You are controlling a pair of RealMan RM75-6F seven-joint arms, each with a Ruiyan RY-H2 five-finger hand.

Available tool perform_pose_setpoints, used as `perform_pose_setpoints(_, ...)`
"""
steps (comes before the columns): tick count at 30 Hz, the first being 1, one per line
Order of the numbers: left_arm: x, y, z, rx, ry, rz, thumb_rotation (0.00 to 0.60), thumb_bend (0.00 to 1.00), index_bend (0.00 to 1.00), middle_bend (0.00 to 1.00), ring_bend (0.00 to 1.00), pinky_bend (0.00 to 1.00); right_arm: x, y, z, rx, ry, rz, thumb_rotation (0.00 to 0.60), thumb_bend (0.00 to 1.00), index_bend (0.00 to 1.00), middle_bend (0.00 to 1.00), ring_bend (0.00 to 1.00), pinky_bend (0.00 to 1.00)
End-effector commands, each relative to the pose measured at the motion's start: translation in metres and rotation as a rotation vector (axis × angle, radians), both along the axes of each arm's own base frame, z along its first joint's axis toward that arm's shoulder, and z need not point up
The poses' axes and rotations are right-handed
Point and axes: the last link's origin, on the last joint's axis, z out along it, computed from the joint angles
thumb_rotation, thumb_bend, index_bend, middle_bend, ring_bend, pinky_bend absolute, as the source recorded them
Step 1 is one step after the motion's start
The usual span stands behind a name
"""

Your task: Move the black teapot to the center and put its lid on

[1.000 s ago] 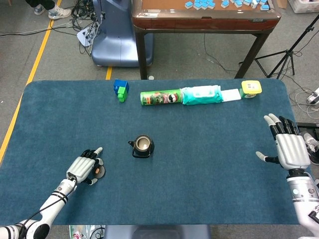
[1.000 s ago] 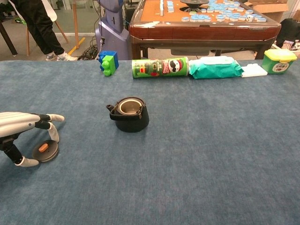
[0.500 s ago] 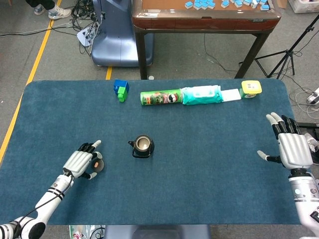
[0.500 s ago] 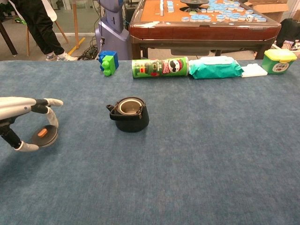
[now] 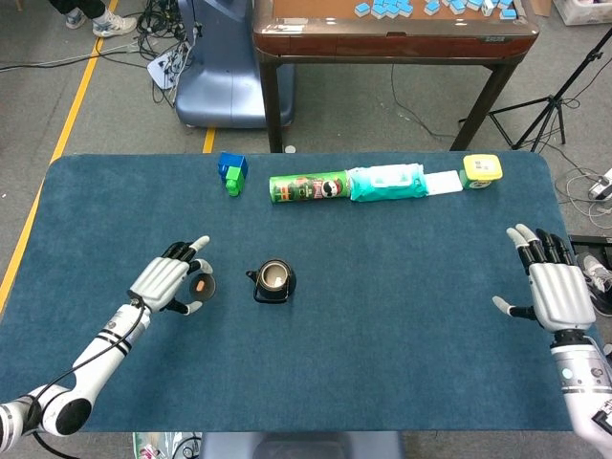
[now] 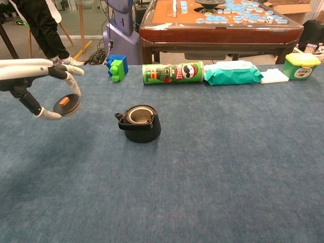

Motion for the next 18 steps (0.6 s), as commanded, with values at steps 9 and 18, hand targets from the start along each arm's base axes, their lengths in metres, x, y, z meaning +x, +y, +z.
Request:
perform_pose_setpoints(9, 0.046, 0.025, -0.019, -0.049, -0.024, -0.032, 0.6, 0.26, 0.43, 0.0, 0.0, 0.0, -0.003, -0.001, 0.001, -0.003, 0.007, -0.019, 0.6, 0.1, 0.09, 0.1, 0.0, 0.0)
perform_pose_setpoints(18, 0.075, 0.037, -0.04, -0.077, -0.01, -0.063, 0.6, 0.26, 0.43, 0.0, 0.0, 0.0, -0.005, -0.001, 0.004, -0.008, 0.014, -0.034, 0.6, 0.09, 0.09, 0.1, 0.0, 0.0)
